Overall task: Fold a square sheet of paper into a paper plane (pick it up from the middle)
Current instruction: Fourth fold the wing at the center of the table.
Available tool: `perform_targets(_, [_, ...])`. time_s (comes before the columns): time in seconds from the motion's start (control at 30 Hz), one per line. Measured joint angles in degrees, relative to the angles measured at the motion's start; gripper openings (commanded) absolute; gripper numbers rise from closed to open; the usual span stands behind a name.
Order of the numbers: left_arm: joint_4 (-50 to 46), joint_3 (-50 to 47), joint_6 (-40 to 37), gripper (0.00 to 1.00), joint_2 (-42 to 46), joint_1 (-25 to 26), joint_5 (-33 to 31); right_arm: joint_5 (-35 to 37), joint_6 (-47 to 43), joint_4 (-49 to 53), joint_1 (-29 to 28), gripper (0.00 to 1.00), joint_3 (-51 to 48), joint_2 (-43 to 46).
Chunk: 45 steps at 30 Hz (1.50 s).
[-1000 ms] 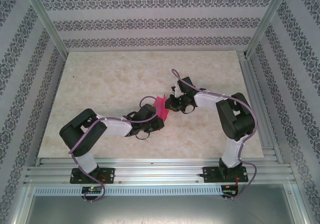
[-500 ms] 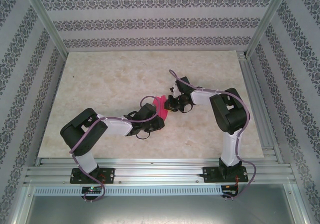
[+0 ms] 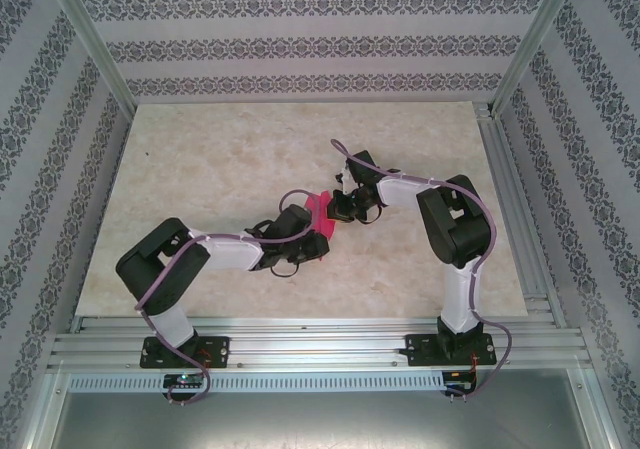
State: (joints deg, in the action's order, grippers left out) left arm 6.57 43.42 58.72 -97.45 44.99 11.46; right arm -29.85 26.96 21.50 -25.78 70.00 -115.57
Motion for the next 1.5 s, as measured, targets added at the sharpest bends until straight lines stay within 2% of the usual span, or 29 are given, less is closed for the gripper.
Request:
perform_targets(0.23, [0.4, 0.0, 0.1, 0.27, 5.7, -4.2, 2.1, 0.0, -0.2, 0.0, 0.0, 0.05, 0.0, 0.0])
perform_targets(0.37, [3.1, 0.0, 0.4, 0.26, 4.1, -4.2, 6.5, 0.0, -0.2, 0.0, 0.0, 0.06, 0.0, 0.0])
perform_targets(0.73, [10.2, -3.0, 2.8, 0.25, -2.2, -3.0, 12.4, 0.0, -0.2, 0.2, 0.0, 0.05, 0.2, 0.0])
perform_targets(1.03, [13.1, -5.0, 3.3, 0.25, -3.5, -2.2, 12.1, 0.3, -0.6, 0.7, 0.0, 0.06, 0.4, 0.0])
perform_targets(1.2, [14.9, -6.1, 3.3, 0.28, -2.8, -2.0, 11.6, 0.4, -0.7, 0.7, 0.0, 0.05, 0.4, 0.0])
perform_targets(1.5, [10.3, -4.8, 3.0, 0.29, 2.4, -1.7, 11.4, 0.4, -1.0, 0.7, 0.0, 0.05, 0.4, 0.0])
